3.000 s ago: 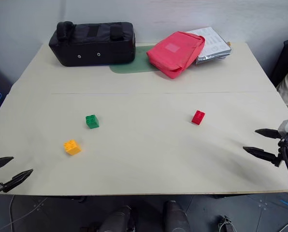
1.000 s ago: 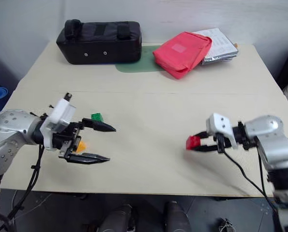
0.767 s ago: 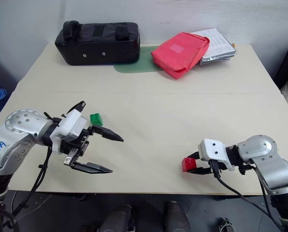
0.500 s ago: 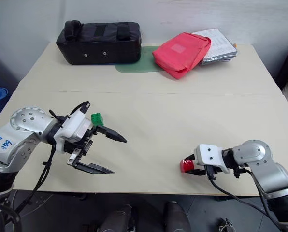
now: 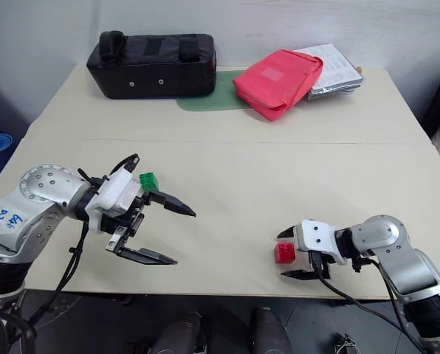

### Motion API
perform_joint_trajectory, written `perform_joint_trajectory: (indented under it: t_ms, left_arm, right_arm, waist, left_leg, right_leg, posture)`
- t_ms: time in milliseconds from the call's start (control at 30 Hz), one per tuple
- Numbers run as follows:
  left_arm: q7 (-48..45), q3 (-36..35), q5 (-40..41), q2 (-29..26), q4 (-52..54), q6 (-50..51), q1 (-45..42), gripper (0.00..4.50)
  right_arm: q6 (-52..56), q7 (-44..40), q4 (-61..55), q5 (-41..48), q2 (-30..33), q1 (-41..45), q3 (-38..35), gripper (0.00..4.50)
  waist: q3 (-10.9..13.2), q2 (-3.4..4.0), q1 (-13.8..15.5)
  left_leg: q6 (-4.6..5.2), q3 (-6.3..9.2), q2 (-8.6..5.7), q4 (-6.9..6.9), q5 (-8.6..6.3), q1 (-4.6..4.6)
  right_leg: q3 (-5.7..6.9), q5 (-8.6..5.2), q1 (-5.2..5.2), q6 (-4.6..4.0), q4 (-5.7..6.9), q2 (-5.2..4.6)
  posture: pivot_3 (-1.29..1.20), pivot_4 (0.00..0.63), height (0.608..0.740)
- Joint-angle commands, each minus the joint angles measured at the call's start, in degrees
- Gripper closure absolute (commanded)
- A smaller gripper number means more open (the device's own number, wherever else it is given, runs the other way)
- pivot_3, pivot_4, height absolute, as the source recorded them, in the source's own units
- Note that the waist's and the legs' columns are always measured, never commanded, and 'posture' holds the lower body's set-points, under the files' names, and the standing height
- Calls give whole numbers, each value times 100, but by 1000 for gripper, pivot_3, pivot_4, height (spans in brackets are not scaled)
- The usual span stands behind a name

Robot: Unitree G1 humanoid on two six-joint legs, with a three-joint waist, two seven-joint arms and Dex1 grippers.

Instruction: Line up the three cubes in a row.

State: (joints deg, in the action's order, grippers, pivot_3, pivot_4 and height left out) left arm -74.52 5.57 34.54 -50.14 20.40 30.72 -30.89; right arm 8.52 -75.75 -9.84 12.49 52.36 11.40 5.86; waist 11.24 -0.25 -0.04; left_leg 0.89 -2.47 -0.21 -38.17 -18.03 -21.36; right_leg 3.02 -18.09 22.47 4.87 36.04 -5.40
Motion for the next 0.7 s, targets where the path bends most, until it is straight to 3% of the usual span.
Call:
perform_joint_trajectory:
  t_ms: [33,233,467,700]
  left_arm:
    - [248,-257,-67,-11,27,-19,161,0]
    - [1188,-1755,-181,-262,-21,149,1565,0]
    - [1510,-4136,-485,-285,-42,47,3855,0]
    - [1713,-4793,-744,-185,-270,-216,4491,0]
  right_arm:
    - [205,-86,-323,441,231,131,-475,32]
    - [1555,4,-664,1753,291,858,-1135,32]
    - [2228,172,-660,2329,146,1577,-1203,32]
    - [2266,212,-509,2337,67,1782,-1147,32]
  waist:
    - [0,0,0]
    - [0,0,-63]
    - [1,-2,-63]
    - [0,-2,-5]
  left_leg:
    - [0,0,0,0,0,0]
    - [-2,3,12,5,0,2]
    - [3,13,10,12,-9,0]
    - [9,22,3,13,-32,-1]
  right_leg:
    - [0,0,0,0,0,0]
    - [-1,-1,4,-3,2,3]
    - [2,-3,2,-6,-16,-9]
    - [8,-6,0,-12,-21,-24]
  posture:
    - [0,150,740]
    - [0,150,740]
    - [0,150,740]
    - [0,150,740]
